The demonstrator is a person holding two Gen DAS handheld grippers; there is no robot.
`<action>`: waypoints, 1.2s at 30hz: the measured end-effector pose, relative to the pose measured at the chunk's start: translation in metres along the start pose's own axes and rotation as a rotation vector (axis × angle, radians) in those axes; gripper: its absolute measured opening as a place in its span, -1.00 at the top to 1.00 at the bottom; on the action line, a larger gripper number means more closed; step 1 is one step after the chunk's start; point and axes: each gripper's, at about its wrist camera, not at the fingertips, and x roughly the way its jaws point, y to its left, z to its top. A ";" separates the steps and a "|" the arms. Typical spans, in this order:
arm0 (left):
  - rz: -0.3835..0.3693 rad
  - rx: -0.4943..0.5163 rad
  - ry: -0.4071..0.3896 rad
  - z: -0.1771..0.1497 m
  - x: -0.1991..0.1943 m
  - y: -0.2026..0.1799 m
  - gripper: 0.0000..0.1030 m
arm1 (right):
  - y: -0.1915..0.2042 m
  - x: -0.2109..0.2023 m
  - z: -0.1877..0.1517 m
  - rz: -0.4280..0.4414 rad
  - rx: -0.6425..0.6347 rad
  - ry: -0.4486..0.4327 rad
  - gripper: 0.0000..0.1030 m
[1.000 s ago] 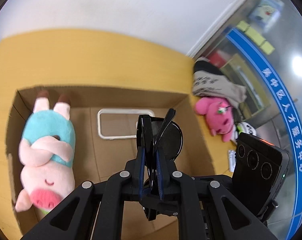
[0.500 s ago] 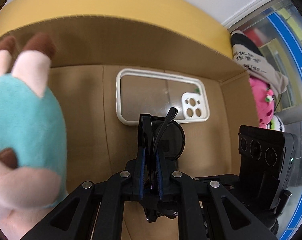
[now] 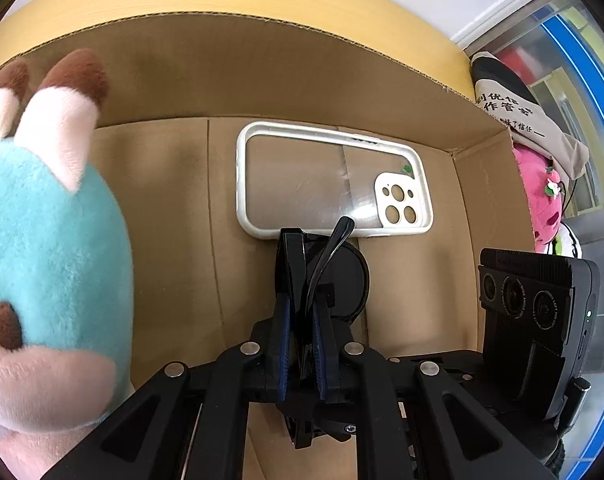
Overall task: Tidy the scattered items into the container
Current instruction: 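Lift the sunglasses with the right gripper and carry them into the box, then open the right gripper to drop the sunglasses beside the phone case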
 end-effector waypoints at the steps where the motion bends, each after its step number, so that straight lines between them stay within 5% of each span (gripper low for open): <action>1: 0.004 0.001 0.003 -0.001 0.000 0.000 0.81 | 0.000 0.000 0.000 0.000 -0.001 0.004 0.84; 8: 0.034 0.010 -0.014 -0.006 -0.002 0.002 0.73 | 0.000 0.001 0.000 0.016 0.004 0.009 0.80; 10: 0.028 0.010 -0.030 -0.007 -0.005 0.001 0.46 | 0.000 -0.002 0.002 0.015 0.007 0.001 0.75; 12: 0.013 0.007 -0.059 -0.008 -0.014 0.002 -0.06 | 0.002 -0.007 0.003 0.013 0.002 -0.012 0.36; 14: 0.009 0.011 -0.108 -0.012 -0.029 0.001 -0.24 | 0.007 -0.017 0.002 -0.001 -0.011 -0.034 0.05; 19: 0.047 0.080 -0.271 -0.036 -0.085 -0.008 -0.47 | 0.020 -0.051 -0.004 -0.038 -0.076 -0.101 -0.01; 24: 0.076 0.130 -0.452 -0.080 -0.141 -0.019 -0.63 | 0.049 -0.091 -0.043 -0.157 -0.180 -0.225 -0.14; 29: 0.185 0.165 -0.624 -0.141 -0.173 -0.029 -0.75 | 0.108 -0.115 -0.120 -0.366 -0.297 -0.403 -0.25; 36: 0.298 0.192 -0.728 -0.214 -0.171 -0.045 -0.97 | 0.128 -0.101 -0.170 -0.566 -0.385 -0.484 -0.29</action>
